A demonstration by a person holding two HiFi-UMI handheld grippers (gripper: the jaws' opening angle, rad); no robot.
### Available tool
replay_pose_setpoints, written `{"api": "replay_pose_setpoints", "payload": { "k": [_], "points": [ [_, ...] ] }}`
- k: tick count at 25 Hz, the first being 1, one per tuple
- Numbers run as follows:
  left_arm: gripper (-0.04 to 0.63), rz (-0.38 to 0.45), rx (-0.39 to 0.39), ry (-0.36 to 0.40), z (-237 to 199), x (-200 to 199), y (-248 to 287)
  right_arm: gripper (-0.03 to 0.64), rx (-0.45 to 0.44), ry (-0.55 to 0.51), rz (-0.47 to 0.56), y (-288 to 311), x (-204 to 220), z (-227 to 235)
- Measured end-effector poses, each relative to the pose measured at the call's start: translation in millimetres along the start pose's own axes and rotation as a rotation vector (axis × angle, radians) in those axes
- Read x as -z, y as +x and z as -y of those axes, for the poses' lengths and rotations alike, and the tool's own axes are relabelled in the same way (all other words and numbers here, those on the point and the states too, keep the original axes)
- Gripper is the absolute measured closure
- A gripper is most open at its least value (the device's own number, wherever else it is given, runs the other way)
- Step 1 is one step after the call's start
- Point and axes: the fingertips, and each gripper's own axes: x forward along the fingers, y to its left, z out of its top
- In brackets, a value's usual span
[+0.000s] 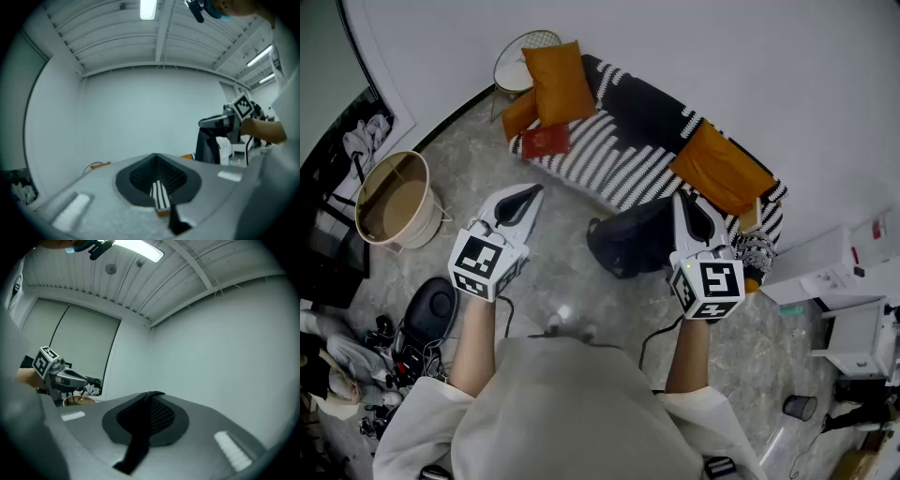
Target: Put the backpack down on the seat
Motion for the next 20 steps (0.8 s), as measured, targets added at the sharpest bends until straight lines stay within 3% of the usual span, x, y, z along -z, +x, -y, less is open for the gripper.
{"api": "replay_pose_setpoints", "payload": {
  "k": [14, 20],
  "points": [
    [0.591, -0.006, -0.064, 0.046, 42, 0, 32, 0.607, -0.087, 0.017, 0.03, -20, 17, 34],
    [0.591, -0.056, -0.036, 0.048, 60, 11, 50, 0.607, -0.078, 0.021, -0.012, -13, 31, 56]
  ]
}}
